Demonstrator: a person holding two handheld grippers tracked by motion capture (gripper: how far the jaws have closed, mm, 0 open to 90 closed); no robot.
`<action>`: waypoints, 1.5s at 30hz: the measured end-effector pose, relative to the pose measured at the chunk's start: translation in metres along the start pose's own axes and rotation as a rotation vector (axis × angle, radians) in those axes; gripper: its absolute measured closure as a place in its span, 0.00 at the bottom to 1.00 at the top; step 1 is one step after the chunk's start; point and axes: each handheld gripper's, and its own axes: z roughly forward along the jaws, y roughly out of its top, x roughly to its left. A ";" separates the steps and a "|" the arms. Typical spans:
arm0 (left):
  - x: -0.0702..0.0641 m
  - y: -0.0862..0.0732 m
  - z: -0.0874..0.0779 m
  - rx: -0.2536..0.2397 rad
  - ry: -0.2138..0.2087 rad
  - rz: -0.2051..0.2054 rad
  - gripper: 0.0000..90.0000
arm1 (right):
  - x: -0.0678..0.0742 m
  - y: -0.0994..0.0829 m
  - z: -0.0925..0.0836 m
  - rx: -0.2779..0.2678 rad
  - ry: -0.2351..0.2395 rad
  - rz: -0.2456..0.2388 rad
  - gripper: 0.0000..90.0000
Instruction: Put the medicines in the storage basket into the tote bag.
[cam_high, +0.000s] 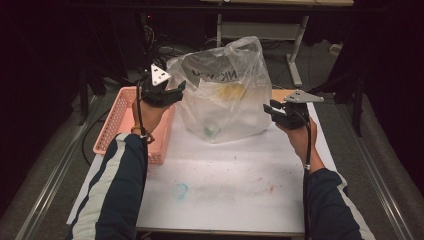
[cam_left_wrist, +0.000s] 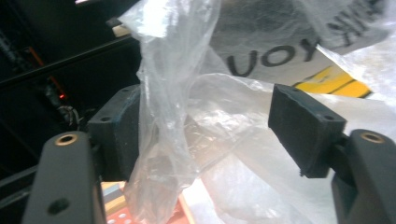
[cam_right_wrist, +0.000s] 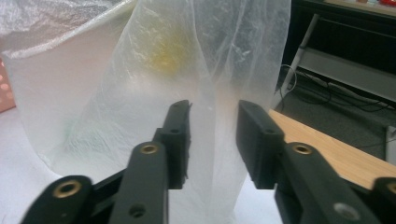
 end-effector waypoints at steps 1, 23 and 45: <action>-0.001 -0.002 -0.002 -0.003 -0.012 -0.002 0.31 | 0.000 0.000 0.001 -0.002 0.003 -0.005 0.78; -0.008 0.025 -0.050 -0.149 -0.028 0.036 0.24 | -0.004 -0.003 0.010 -0.005 -0.125 0.008 1.00; -0.030 -0.047 -0.059 -0.105 -0.096 0.058 0.23 | 0.017 -0.002 -0.007 -0.044 -0.076 -0.045 0.83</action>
